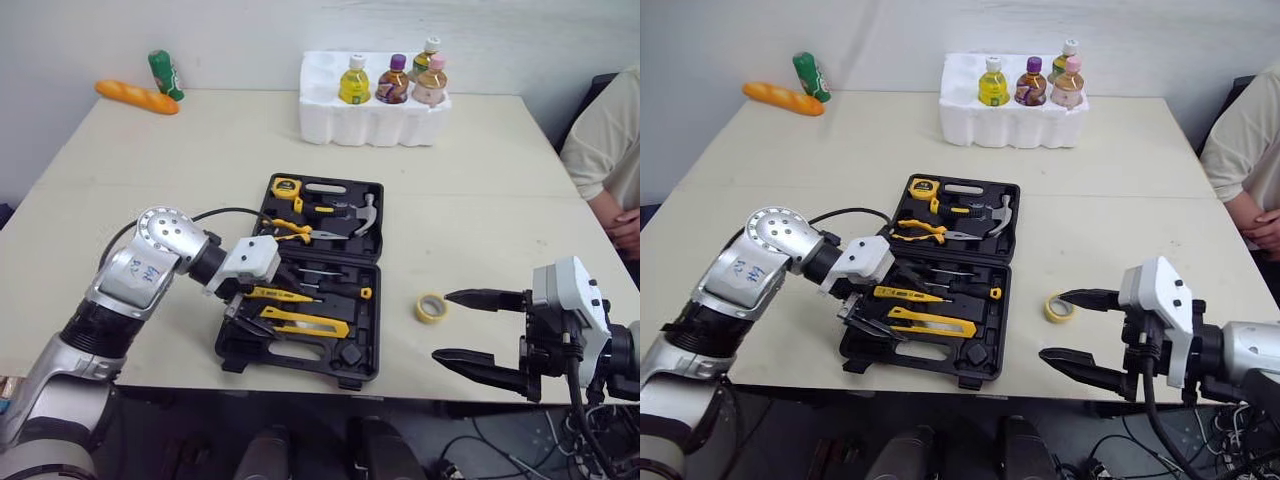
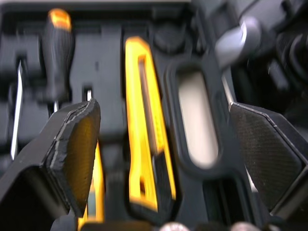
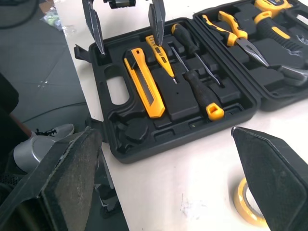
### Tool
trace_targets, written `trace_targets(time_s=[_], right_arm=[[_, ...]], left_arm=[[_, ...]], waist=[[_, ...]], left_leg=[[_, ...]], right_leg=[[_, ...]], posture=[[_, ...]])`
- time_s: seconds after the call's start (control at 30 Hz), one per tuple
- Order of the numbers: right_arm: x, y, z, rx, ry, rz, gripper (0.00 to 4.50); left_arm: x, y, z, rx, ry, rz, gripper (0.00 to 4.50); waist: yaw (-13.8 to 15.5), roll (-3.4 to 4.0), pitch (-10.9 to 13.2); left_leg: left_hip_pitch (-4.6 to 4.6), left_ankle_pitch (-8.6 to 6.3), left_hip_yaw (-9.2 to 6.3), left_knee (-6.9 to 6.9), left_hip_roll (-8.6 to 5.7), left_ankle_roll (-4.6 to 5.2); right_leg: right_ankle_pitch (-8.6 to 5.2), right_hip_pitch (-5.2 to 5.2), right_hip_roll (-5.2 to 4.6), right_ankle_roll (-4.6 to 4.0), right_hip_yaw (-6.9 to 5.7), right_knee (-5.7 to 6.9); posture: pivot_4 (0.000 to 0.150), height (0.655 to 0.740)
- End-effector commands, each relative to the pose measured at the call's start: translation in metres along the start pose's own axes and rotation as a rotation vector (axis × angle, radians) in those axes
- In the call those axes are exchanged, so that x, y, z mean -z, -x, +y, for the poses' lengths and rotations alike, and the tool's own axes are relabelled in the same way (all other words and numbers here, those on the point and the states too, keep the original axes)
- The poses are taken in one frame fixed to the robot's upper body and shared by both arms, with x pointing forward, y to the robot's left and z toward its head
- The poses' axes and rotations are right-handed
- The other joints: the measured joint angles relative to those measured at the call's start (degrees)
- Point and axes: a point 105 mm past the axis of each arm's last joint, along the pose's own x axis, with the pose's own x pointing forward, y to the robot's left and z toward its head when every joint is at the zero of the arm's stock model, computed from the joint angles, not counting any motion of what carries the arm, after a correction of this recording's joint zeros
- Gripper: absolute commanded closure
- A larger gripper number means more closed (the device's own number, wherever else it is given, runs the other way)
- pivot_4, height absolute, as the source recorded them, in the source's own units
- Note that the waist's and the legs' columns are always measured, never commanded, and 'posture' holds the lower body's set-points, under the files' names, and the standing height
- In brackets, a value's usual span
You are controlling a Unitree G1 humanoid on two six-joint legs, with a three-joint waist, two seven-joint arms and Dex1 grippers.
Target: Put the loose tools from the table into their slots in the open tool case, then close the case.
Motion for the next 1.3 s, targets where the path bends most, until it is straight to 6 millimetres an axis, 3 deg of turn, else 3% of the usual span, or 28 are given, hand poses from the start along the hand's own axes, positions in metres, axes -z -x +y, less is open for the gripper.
trace_targets(time_s=[0.03,0.33,0.6,0.73,0.83,0.93,1.03,1.13,1.27,1.3], right_arm=[[-0.006,-0.002,0.001,-0.018,0.033,-0.006,0.0],[-0.004,-0.007,0.001,-0.029,0.022,-0.016,0.0],[-0.003,-0.007,0.0,-0.032,0.015,-0.01,0.0],[-0.001,-0.009,0.0,-0.039,0.007,-0.01,0.0],[0.001,-0.01,0.0,-0.04,0.0,-0.007,0.0],[0.004,-0.009,-0.003,-0.019,-0.012,0.002,0.0],[0.011,-0.002,-0.013,0.049,-0.028,0.016,0.0],[0.023,0.017,-0.033,0.178,-0.048,0.037,0.0],[0.045,0.056,-0.062,0.393,-0.094,0.084,0.0],[0.05,0.065,-0.065,0.427,-0.102,0.094,0.0]], left_arm=[[-0.001,-0.002,0.002,-0.023,-0.07,-0.104,0.58],[0.034,-0.018,0.002,-0.102,-0.017,-0.176,4.19],[0.065,-0.027,0.008,-0.126,-0.029,-0.009,4.19],[0.088,-0.035,-0.002,-0.068,-0.03,0.124,4.19],[0.087,-0.041,-0.006,-0.053,0.001,0.11,4.19],[0.072,-0.036,-0.003,-0.079,0.037,0.025,4.19],[0.044,-0.013,0.001,-0.143,0.126,-0.148,3.46],[0.028,0.019,0.009,-0.296,0.222,-0.285,2.1],[0.05,0.073,0.011,-0.589,0.394,-0.382,0.3],[0.058,0.084,0.009,-0.646,0.435,-0.392,0.04]], waist=[[0.07,0.0,-0.01],[0.07,-0.01,-0.01],[0.08,-0.02,-0.05],[0.0,0.02,-0.11],[-0.09,0.08,-0.23],[-0.08,0.13,-0.27],[-0.24,0.12,-0.25],[-0.29,0.04,-0.16],[-0.29,0.05,-0.16],[-0.39,0.06,-0.16]], left_leg=[[0.0,0.0,0.0,0.0,0.0,0.0],[0.05,0.01,0.02,0.0,0.0,-0.01],[0.09,0.0,0.02,0.0,0.0,-0.01],[0.45,0.0,-0.02,-0.03,0.0,0.0],[1.09,-0.06,-0.02,-0.21,0.03,0.03],[1.12,-0.14,-0.03,-0.21,0.04,0.08],[1.05,-0.15,-0.06,-0.21,0.05,0.07],[0.74,-0.14,-0.08,-0.16,0.05,0.05],[0.72,-0.13,-0.15,-0.11,0.05,0.04],[0.75,-0.14,-0.11,-0.18,0.05,0.04]], right_leg=[[0.0,0.0,0.0,0.0,0.0,0.0],[0.0,0.0,0.02,0.0,0.0,0.05],[0.01,0.04,0.01,0.01,0.0,0.04],[0.01,0.43,-0.01,0.01,-0.04,-0.04],[-0.01,1.04,-0.02,-0.01,-0.02,-0.2],[-0.01,1.08,-0.06,-0.02,-0.02,-0.21],[-0.01,1.0,-0.06,-0.02,-0.03,-0.23],[-0.01,0.69,-0.06,-0.01,-0.06,-0.15],[-0.01,0.7,-0.07,-0.01,-0.1,-0.16],[-0.01,0.7,-0.06,-0.01,-0.08,-0.18]], posture=[[0.15,0.7367],[0.15,0.7367],[0.15,0.7367],[0.15,0.7367],[0.15,0.7367],[0.15,0.7367],[0.15,0.7367],[0.15,0.7367],[0.15,0.7367],[0.15,0.7367]])
